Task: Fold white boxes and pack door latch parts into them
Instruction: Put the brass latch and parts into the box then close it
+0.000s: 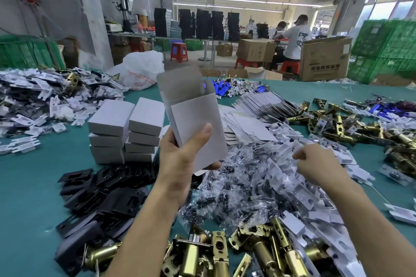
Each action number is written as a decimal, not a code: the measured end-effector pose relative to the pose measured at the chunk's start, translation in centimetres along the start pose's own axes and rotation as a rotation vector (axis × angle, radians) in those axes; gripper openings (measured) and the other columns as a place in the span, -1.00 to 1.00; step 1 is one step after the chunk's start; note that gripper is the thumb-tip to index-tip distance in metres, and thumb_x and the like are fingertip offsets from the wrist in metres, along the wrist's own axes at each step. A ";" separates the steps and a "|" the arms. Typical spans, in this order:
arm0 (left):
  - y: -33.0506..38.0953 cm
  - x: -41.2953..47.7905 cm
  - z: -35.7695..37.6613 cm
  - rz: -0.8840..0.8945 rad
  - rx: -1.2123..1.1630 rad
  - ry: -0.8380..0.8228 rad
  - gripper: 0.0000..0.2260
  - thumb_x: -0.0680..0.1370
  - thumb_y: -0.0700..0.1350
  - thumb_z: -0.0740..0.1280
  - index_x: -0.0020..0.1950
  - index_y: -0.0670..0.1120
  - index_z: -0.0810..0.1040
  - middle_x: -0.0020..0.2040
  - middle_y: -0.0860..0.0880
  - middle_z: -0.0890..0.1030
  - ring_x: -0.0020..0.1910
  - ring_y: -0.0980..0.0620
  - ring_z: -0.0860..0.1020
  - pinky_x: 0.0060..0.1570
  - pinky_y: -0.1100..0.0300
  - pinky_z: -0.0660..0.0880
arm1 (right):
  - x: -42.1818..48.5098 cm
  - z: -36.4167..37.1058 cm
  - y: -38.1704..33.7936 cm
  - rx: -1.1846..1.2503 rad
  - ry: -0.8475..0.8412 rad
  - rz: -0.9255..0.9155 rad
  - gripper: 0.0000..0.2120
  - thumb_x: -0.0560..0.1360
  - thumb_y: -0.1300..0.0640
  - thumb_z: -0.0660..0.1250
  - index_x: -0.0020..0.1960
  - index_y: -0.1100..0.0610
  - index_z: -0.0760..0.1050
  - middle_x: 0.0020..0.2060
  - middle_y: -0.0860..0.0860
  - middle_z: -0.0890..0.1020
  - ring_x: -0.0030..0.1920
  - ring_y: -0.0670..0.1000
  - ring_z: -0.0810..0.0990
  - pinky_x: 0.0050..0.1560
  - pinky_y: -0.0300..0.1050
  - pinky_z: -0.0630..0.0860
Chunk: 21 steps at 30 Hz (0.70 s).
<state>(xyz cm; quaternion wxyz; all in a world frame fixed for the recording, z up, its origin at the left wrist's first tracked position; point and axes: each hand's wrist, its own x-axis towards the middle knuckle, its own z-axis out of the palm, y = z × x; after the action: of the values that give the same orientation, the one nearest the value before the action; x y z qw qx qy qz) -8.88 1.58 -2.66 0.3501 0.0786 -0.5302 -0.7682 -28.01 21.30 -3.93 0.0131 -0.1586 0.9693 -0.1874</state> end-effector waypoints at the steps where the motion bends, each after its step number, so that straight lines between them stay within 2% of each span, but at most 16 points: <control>1: 0.1 -0.1 0.0 0.007 -0.010 -0.015 -0.84 0.36 -0.05 0.51 -0.09 0.15 0.70 -0.04 -0.04 0.71 -0.09 -0.10 0.71 -0.41 0.01 0.61 | 0.1 0.2 0.1 -0.015 -0.013 0.002 -0.75 0.49 0.32 0.19 0.02 0.22 0.62 -0.18 0.11 0.68 -0.28 0.12 0.65 -0.15 0.13 0.67; 3: 0.1 -0.1 0.1 0.019 -0.017 -0.025 -0.83 0.37 -0.05 0.50 -0.07 0.15 0.70 0.01 -0.09 0.70 -0.04 -0.15 0.70 -0.40 0.00 0.61 | 0.2 0.7 0.0 -0.021 -0.003 -0.012 -0.79 0.49 0.24 0.27 0.03 0.29 0.62 -0.18 0.16 0.68 -0.24 0.15 0.65 -0.13 0.11 0.66; 7: 0.2 -0.1 0.1 0.040 -0.017 -0.027 -0.84 0.37 -0.07 0.49 -0.11 0.17 0.70 -0.07 0.02 0.71 -0.10 -0.06 0.71 -0.41 0.03 0.60 | 0.1 1.2 -0.8 -0.043 0.002 -0.079 -0.71 0.49 0.11 0.33 0.01 0.33 0.63 -0.26 0.20 0.67 -0.24 0.15 0.62 -0.14 -0.02 0.58; 11: 0.1 -0.1 0.1 0.051 -0.003 -0.034 -0.84 0.37 -0.08 0.50 -0.12 0.17 0.71 -0.10 0.05 0.71 -0.13 -0.03 0.71 -0.42 0.02 0.61 | -0.3 1.0 -1.6 -0.112 0.006 -0.112 -0.67 0.42 0.04 0.35 0.02 0.27 0.66 -0.13 0.18 0.69 -0.11 0.16 0.63 -0.04 0.02 0.61; 14: 0.0 -0.1 0.2 0.056 0.000 -0.039 -0.84 0.36 -0.08 0.51 -0.11 0.14 0.71 -0.10 0.03 0.70 -0.13 -0.04 0.70 -0.42 0.02 0.61 | -0.7 0.8 -1.9 -0.146 0.027 -0.126 -0.69 0.38 -0.03 0.35 -0.08 0.19 0.68 -0.18 0.16 0.63 -0.15 0.17 0.58 -0.06 0.04 0.60; 17: -0.1 -0.1 0.3 0.056 0.005 -0.046 -0.84 0.35 -0.11 0.51 -0.11 0.09 0.71 -0.12 0.01 0.70 -0.16 -0.02 0.70 -0.44 0.04 0.61 | -0.8 1.2 -1.8 -0.154 0.056 -0.112 -0.64 0.44 -0.09 0.30 -0.23 0.19 0.66 -0.29 0.17 0.62 -0.21 0.17 0.58 -0.10 0.01 0.59; 19: -0.1 -0.1 0.3 0.060 0.012 -0.045 -0.83 0.34 -0.13 0.51 -0.11 0.07 0.71 -0.12 0.01 0.70 -0.17 -0.02 0.70 -0.44 0.04 0.61 | -0.8 1.7 -1.7 -0.148 0.079 -0.080 -0.57 0.50 -0.14 0.26 -0.29 0.18 0.62 -0.24 0.18 0.59 -0.12 0.20 0.55 -0.06 -0.02 0.55; 21: -0.1 -0.1 0.3 0.059 0.014 -0.044 -0.83 0.34 -0.14 0.51 -0.11 0.06 0.71 -0.13 0.02 0.70 -0.16 -0.01 0.70 -0.43 0.04 0.61 | -0.8 2.1 -1.7 -0.159 0.106 -0.058 -0.60 0.56 -0.11 0.23 -0.23 0.16 0.61 -0.11 0.20 0.55 0.05 0.22 0.49 0.05 0.03 0.48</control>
<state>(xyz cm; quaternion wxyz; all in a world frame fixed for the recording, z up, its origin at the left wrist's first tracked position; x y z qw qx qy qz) -9.03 1.91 -2.68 0.3601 0.0486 -0.5453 -0.7554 -26.60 19.32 -5.29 -0.0562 -0.1771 0.9754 -0.1183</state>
